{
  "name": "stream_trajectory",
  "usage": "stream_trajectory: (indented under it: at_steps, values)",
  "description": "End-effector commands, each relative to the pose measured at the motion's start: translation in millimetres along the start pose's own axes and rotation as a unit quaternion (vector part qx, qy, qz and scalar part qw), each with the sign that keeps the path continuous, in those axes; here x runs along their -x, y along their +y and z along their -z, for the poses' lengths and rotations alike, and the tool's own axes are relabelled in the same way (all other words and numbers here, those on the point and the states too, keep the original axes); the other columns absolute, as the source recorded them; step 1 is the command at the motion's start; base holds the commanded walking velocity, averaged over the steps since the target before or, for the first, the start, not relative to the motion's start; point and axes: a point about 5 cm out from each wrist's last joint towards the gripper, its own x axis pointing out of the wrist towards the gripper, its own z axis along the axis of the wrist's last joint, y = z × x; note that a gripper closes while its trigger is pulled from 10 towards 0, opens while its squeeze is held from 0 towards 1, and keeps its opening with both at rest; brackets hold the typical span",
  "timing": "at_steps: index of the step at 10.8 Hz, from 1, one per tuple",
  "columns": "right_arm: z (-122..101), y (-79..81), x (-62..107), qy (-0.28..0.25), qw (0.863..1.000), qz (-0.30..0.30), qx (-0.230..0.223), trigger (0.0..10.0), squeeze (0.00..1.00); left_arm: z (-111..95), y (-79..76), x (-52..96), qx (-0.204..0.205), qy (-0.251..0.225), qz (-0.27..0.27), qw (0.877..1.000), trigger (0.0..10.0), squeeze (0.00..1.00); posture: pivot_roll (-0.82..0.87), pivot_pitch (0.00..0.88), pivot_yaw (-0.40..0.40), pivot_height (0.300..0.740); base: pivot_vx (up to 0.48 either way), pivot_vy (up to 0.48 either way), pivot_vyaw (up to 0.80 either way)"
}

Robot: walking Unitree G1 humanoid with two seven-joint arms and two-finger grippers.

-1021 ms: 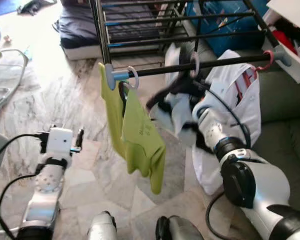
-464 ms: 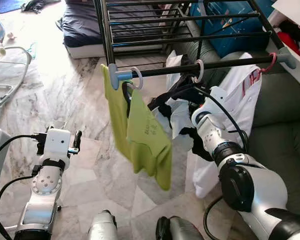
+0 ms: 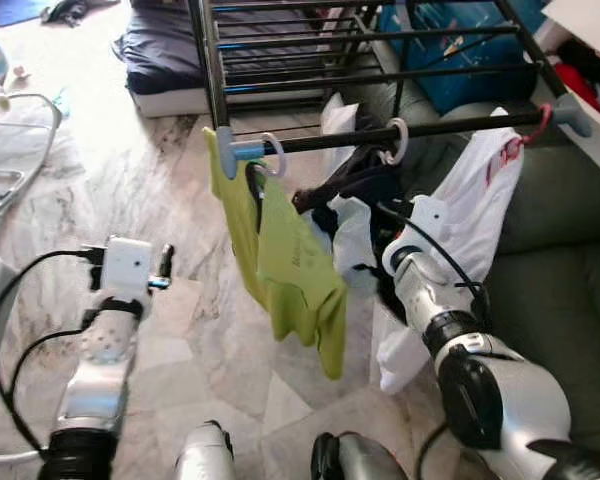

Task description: Hang hanger

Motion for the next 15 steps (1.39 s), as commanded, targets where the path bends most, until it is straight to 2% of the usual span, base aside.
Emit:
stream_trajectory:
  at_steps: [1, 3, 4, 5, 7, 9, 11, 12, 13, 15]
  values:
    - [-5.8, -6.5, 2.4, -0.03, 0.999, 0.001, 0.023, 10.0, 1.0, 15.6, -3.1, 5.8, 0.017, 0.033, 0.012, 0.999, 10.0, 0.0, 0.07, 0.069, -0.063, 0.74, 0.0, 0.0, 0.0]
    - [-1.6, -17.2, 14.0, -0.071, 0.996, 0.009, 0.048, 10.0, 1.0, 27.6, -10.2, 16.1, 0.013, 0.036, 0.02, 0.999, 10.0, 0.0, 0.04, 0.046, -0.059, 0.74, 0.0, 0.0, 0.0]
    - [8.3, -24.1, 25.6, -0.084, 0.995, 0.013, 0.059, 10.0, 1.0, 34.5, -11.8, 19.7, 0.006, 0.051, 0.009, 0.999, 10.0, 0.0, 0.04, 0.03, -0.06, 0.74, 0.0, 0.0, 0.0]
    - [19.2, -27.8, 36.3, -0.083, 0.994, 0.01, 0.077, 10.0, 1.0, 35.7, -16.9, 23.1, -0.009, 0.045, 0.025, 0.999, 10.0, 0.0, 0.03, 0.004, -0.061, 0.74, 0.0, 0.0, 0.0]
    - [27.2, -34.7, 59.9, -0.104, 0.989, 0.004, 0.109, 10.0, 1.0, 29.3, -18.2, 24.3, 0.012, 0.025, 0.01, 1.0, 10.0, 0.0, 0.02, 0.0, -0.06, 0.74, 0.0, 0.0, 0.0]
    - [30.6, -44.1, 89.3, -0.118, 0.983, 0.01, 0.14, 10.0, 1.0, 29.0, -23.0, 37.3, 0.016, 0.013, 0.018, 1.0, 10.0, 0.0, 0.01, 0.0, -0.059, 0.74, 0.0, 0.0, 0.0]
    - [41.1, -46.4, 118.7, -0.113, 0.979, -0.005, 0.169, 10.0, 1.0, 29.9, -22.7, 43.7, 0.024, 0.011, 0.01, 1.0, 10.0, 0.0, 0.01, 0.0, -0.058, 0.74, 0.0, 0.0, 0.0]
    - [46.2, -46.5, 128.9, -0.107, 0.977, -0.006, 0.184, 10.0, 0.82, 29.6, -24.2, 47.7, 0.024, 0.01, 0.009, 1.0, 10.0, 0.0, 0.01, 0.0, -0.056, 0.74, 0.0, 0.0, 0.0]
    - [51.0, -43.9, 136.7, -0.095, 0.98, -0.001, 0.176, 10.0, 0.0, 31.3, -22.9, 52.5, 0.031, 0.012, 0.006, 0.999, 10.0, 0.0, 0.01, 0.0, -0.053, 0.74, 0.0, 0.0, 0.0]
    - [53.0, -39.7, 138.5, -0.088, 0.98, -0.007, 0.178, 10.0, 0.0, 30.2, -23.8, 52.1, 0.029, 0.01, 0.012, 0.999, 10.0, 0.0, 0.0, 0.0, -0.05, 0.74, 0.0, 0.0, 0.0]
